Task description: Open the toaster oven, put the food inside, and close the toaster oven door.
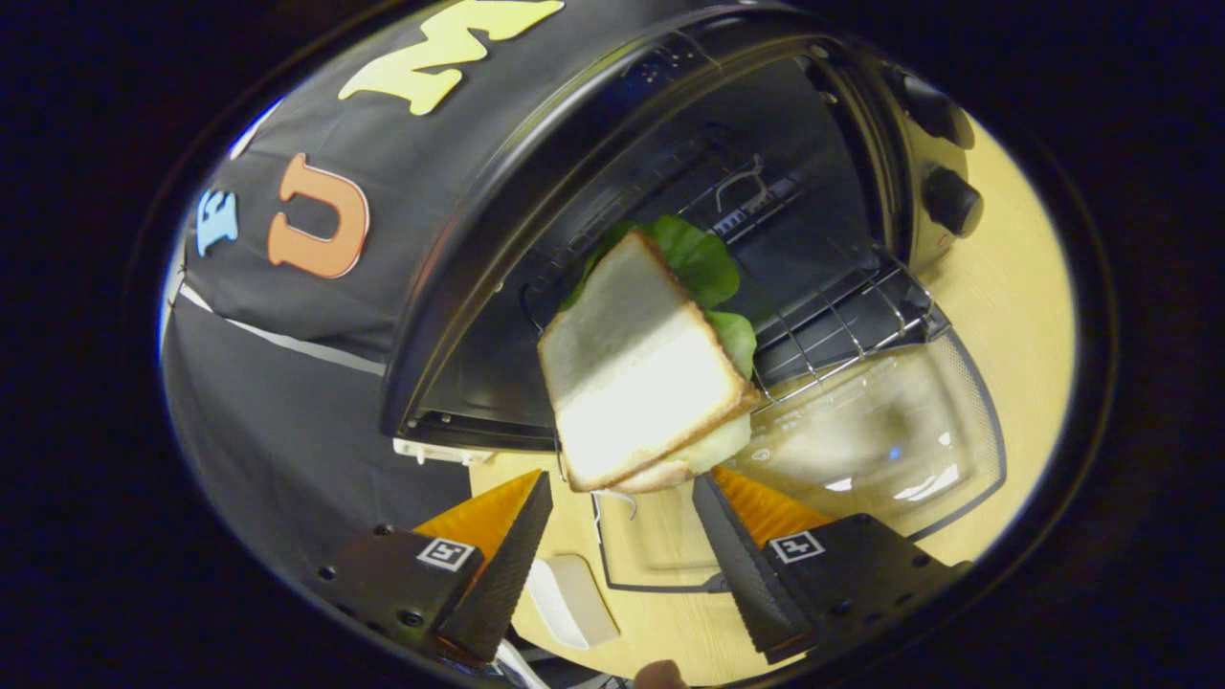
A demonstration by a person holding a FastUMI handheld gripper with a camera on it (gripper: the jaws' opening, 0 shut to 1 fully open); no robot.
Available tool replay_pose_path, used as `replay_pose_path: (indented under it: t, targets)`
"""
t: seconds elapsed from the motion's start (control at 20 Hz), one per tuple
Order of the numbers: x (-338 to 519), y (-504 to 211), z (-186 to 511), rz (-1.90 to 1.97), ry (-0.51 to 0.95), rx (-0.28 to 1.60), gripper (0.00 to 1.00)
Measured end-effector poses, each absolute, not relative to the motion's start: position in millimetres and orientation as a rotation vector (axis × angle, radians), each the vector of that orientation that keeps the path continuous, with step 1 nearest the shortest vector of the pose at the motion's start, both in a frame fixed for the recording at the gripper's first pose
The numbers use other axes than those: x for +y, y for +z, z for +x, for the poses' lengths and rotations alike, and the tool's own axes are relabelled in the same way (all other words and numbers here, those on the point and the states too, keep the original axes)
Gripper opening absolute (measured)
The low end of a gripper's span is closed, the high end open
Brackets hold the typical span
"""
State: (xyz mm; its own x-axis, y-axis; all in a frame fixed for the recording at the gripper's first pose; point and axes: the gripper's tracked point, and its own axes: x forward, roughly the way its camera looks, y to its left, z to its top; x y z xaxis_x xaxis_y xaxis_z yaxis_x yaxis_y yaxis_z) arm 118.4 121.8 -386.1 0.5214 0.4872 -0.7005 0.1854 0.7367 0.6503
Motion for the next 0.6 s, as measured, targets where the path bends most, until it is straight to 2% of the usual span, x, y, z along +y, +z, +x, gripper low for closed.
replay_pose_path:
  t: [0.6]
  targets:
    - [90,-348,54,0.364,0.224,0.985,0.97]
